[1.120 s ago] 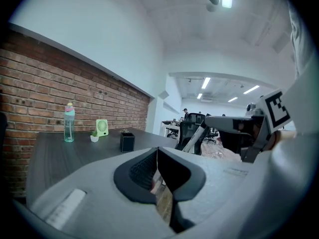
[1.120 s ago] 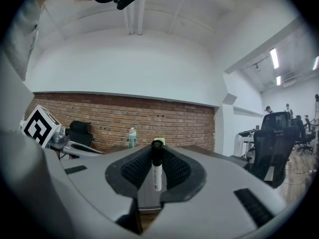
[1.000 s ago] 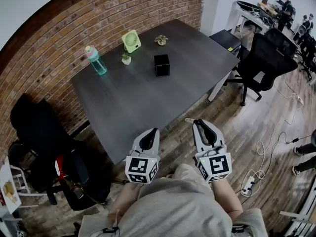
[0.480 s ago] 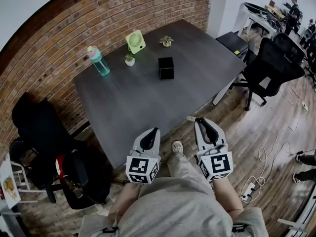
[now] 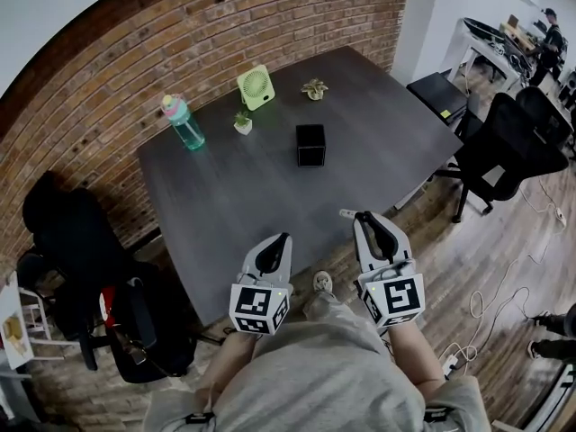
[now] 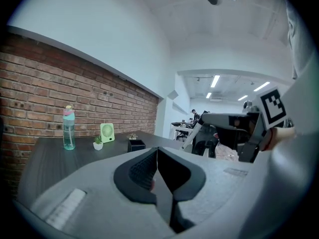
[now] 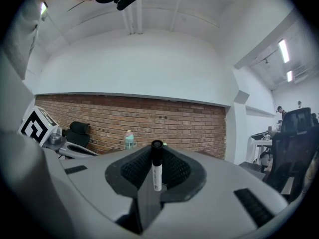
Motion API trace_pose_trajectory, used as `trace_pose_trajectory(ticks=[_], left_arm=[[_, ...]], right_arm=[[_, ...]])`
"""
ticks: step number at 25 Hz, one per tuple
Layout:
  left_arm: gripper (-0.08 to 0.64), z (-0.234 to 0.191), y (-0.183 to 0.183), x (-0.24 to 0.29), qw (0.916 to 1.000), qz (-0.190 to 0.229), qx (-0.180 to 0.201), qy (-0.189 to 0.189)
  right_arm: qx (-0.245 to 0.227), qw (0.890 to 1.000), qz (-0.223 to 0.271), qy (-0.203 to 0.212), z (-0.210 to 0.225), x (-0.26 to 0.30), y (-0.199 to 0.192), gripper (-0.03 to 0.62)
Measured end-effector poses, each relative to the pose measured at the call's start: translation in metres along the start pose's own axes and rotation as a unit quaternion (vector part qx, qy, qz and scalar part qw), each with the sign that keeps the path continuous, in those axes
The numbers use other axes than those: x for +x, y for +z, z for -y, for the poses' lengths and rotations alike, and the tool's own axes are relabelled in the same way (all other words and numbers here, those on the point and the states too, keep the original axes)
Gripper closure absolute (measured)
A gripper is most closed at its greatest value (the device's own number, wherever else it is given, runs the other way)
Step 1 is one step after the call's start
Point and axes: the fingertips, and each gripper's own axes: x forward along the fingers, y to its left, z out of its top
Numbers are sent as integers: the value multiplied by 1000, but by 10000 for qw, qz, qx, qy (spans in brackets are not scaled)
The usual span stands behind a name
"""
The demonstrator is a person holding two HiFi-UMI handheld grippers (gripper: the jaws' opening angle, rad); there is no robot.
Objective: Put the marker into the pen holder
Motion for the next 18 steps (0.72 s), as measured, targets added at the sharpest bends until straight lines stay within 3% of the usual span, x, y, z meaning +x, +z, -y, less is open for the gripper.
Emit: trace_pose_trajectory(ticks=[18], left_arm=[[543, -47, 21, 82, 9984, -47, -107, 558]], right_arm=[[38, 9987, 34, 498, 51, 109, 3, 526]])
